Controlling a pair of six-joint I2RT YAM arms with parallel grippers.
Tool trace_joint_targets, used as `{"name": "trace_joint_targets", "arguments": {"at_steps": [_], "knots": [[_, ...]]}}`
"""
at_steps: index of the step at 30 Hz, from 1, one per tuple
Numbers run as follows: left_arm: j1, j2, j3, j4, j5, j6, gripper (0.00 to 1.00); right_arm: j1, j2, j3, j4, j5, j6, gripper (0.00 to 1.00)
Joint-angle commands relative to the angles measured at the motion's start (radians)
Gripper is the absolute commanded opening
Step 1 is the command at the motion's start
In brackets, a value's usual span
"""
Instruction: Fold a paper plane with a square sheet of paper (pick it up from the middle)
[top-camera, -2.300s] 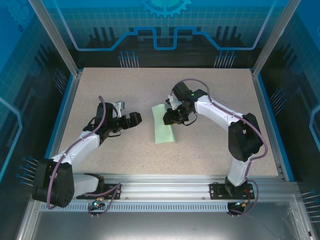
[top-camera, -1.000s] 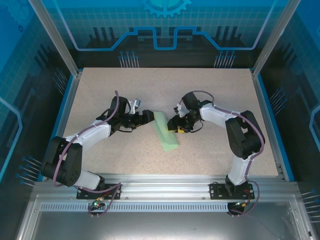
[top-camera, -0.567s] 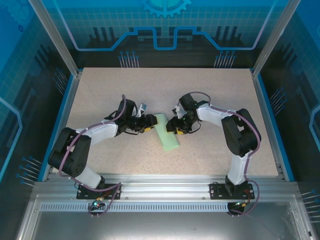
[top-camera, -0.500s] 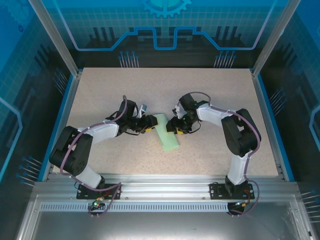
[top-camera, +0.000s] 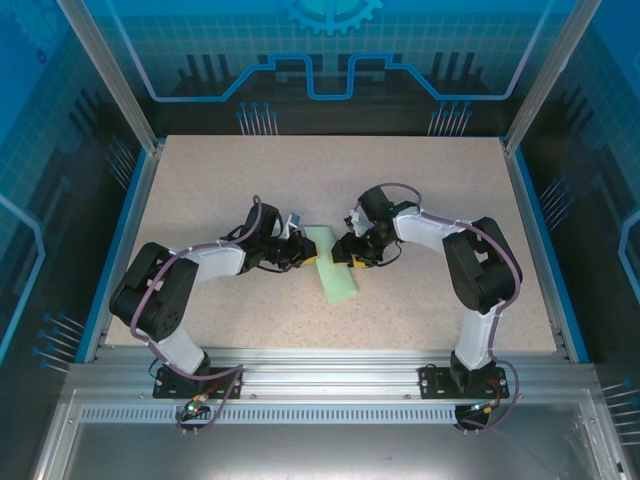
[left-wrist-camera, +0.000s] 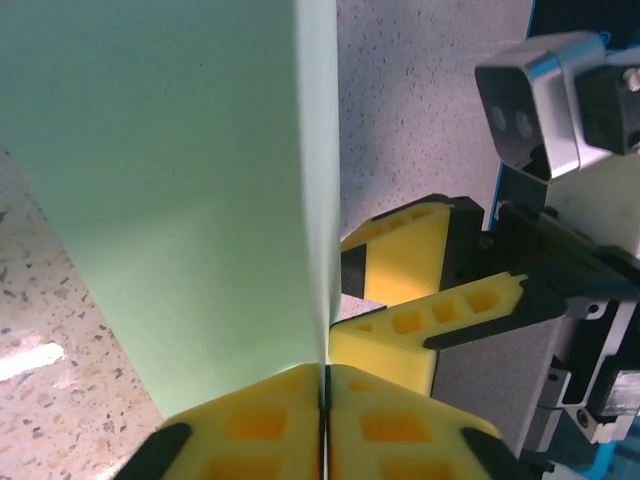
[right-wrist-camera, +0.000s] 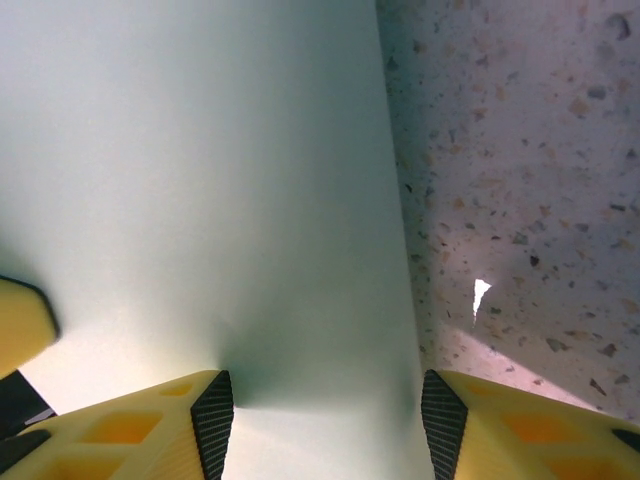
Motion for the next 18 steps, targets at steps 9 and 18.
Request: {"name": "trace_joint_targets", "arguments": {"at_steps": [9, 18], "knots": [[-0.008, 0.052, 0.058, 0.105, 0.112, -0.016, 0.0, -0.102, -0.138, -0.192, 0.159, -0.122, 0.068, 0.59], [-0.027, 0.133, 0.189, 0.055, 0.272, 0.064, 0.0, -0.179, -0.234, -0.35, 0.298, -0.201, 0.124, 0.63]]}}
